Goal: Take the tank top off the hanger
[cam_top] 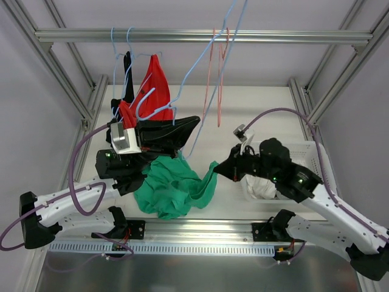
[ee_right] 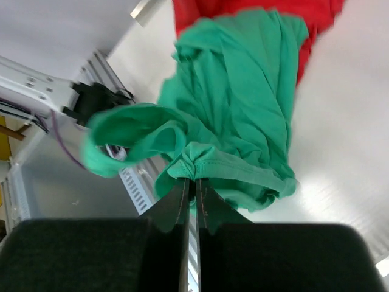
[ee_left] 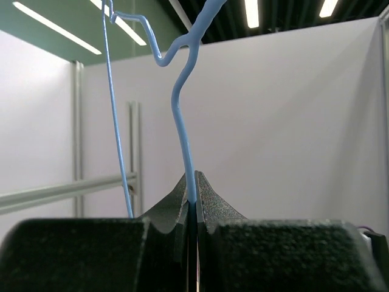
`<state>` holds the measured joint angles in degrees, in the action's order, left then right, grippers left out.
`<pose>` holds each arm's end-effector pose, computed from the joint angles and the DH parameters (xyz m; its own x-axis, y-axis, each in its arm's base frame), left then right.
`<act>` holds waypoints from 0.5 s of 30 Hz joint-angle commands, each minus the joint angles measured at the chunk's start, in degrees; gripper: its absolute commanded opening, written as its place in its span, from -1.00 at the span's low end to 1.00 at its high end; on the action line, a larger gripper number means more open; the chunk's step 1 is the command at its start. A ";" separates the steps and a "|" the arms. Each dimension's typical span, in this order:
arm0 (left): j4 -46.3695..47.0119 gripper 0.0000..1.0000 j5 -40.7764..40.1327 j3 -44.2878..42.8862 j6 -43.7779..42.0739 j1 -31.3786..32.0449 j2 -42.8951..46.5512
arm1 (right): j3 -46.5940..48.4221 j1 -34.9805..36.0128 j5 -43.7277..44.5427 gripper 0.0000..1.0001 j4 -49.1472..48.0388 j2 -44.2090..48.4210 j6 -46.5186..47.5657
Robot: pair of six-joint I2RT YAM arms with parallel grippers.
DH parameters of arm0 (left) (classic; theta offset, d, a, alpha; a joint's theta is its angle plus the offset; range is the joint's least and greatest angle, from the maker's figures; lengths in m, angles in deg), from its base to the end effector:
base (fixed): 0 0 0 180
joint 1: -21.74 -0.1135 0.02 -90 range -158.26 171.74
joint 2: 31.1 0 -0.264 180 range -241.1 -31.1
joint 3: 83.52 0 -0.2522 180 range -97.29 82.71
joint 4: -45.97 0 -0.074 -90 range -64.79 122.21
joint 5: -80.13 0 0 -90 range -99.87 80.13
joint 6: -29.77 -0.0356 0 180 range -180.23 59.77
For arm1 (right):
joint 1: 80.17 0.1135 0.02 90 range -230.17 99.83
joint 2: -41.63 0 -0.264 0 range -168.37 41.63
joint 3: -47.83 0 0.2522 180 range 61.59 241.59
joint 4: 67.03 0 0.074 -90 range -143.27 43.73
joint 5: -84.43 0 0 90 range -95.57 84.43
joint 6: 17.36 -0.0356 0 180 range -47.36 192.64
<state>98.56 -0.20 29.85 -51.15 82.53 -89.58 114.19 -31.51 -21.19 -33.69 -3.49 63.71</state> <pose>0.0850 -0.1644 0.4695 0.2783 -0.8165 -0.5058 0.9564 0.2841 0.0676 0.1082 0.1375 0.3692 -0.2760 -0.0874 -0.9572 -0.8646 0.4576 0.2075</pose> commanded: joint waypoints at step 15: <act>-51.78 -1.00 -34.18 9.45 7.25 0.46 25.78 | -8.30 6.79 15.27 0.99 -6.83 -4.72 -3.29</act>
<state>65.34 -24.13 38.86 -50.32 82.55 -63.57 105.36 -24.93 -9.28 -37.61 -11.78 60.67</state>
